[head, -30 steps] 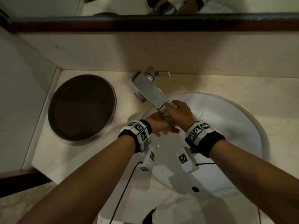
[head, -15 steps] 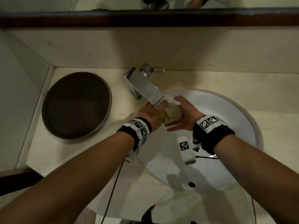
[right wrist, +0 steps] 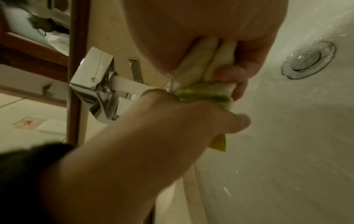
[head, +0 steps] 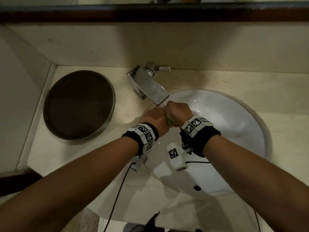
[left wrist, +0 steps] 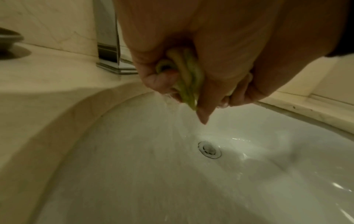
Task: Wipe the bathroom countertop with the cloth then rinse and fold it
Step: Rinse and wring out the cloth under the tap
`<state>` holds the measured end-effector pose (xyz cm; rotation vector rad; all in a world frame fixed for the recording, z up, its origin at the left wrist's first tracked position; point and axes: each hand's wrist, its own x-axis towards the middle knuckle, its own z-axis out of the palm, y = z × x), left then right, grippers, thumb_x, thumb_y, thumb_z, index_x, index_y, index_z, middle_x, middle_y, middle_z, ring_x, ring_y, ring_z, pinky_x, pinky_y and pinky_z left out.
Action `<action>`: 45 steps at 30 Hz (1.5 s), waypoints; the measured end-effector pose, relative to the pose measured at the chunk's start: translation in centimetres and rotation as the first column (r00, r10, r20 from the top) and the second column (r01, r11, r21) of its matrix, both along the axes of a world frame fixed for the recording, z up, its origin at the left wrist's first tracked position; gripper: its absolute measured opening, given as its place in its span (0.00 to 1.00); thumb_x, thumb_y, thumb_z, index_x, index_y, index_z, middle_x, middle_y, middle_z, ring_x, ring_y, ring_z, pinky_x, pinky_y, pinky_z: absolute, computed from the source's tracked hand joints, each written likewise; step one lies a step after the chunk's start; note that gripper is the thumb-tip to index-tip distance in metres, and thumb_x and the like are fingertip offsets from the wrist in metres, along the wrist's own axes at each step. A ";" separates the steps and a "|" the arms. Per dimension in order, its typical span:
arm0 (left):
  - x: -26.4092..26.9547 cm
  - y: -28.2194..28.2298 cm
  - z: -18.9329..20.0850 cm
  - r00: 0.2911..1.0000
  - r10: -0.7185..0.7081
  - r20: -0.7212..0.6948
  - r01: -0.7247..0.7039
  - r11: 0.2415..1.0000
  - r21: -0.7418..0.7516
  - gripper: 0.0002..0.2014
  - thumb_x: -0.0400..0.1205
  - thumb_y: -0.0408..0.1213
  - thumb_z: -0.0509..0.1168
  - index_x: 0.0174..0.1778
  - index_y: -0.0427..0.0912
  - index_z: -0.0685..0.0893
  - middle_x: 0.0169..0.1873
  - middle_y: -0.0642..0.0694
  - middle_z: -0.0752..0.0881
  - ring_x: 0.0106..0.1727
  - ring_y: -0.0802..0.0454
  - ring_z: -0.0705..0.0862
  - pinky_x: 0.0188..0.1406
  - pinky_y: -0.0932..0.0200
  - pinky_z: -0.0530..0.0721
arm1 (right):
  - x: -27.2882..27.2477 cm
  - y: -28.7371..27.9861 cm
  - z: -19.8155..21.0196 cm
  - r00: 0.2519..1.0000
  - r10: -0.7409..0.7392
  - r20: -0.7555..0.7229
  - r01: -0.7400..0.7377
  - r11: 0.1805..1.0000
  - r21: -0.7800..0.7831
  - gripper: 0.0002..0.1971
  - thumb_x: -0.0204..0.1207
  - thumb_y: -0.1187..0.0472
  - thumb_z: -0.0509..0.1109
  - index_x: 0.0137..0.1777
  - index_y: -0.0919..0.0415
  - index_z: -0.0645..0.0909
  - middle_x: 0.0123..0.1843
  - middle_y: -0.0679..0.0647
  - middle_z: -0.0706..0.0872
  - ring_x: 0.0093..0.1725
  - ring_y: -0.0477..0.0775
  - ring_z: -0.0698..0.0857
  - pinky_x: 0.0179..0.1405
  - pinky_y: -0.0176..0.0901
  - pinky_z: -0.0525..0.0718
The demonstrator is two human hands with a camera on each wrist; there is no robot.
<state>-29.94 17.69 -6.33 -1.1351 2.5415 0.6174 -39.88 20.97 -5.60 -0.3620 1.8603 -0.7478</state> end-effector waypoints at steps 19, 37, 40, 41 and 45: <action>2.0 -0.8 2.0 0.836 0.548 -0.025 -0.249 0.420 0.873 0.10 0.74 0.30 0.75 0.48 0.41 0.85 0.37 0.41 0.87 0.35 0.48 0.85 0.40 0.54 0.87 | 0.3 -0.1 0.3 0.817 0.370 -0.443 -0.462 0.879 -0.118 0.10 0.76 0.56 0.64 0.33 0.54 0.79 0.31 0.49 0.82 0.32 0.51 0.82 0.36 0.42 0.81; -0.1 -1.6 1.0 0.785 0.567 -0.251 -0.300 0.701 0.647 0.27 0.76 0.30 0.74 0.71 0.39 0.76 0.67 0.43 0.81 0.70 0.46 0.77 0.69 0.61 0.72 | -2.9 -0.4 2.0 0.971 0.199 -0.135 -0.236 0.894 -0.382 0.47 0.76 0.63 0.73 0.83 0.34 0.46 0.56 0.52 0.81 0.52 0.51 0.87 0.48 0.43 0.86; -0.1 -1.7 1.5 0.775 0.568 -0.278 -0.287 0.707 0.646 0.23 0.77 0.26 0.72 0.68 0.35 0.77 0.60 0.43 0.83 0.63 0.47 0.80 0.55 0.67 0.73 | -3.3 -1.2 2.4 0.958 0.226 -0.178 -0.276 0.894 -0.353 0.48 0.74 0.61 0.74 0.82 0.30 0.46 0.56 0.54 0.81 0.53 0.52 0.85 0.52 0.49 0.87; 0.0 -1.7 1.6 0.771 0.570 -0.285 -0.286 0.709 0.645 0.21 0.77 0.24 0.71 0.67 0.35 0.78 0.56 0.44 0.83 0.60 0.48 0.80 0.54 0.66 0.74 | -3.3 -1.6 2.5 0.951 0.242 -0.190 -0.296 0.891 -0.345 0.47 0.74 0.61 0.73 0.82 0.30 0.47 0.56 0.55 0.81 0.54 0.52 0.84 0.54 0.51 0.87; 0.5 -1.6 1.5 0.748 0.561 -0.354 -0.312 0.769 0.559 0.18 0.72 0.23 0.73 0.58 0.37 0.82 0.50 0.47 0.83 0.53 0.51 0.82 0.49 0.66 0.77 | -3.2 -2.2 3.1 0.946 0.261 -0.191 -0.315 0.876 -0.366 0.42 0.77 0.66 0.67 0.83 0.37 0.52 0.44 0.54 0.81 0.45 0.54 0.83 0.48 0.51 0.86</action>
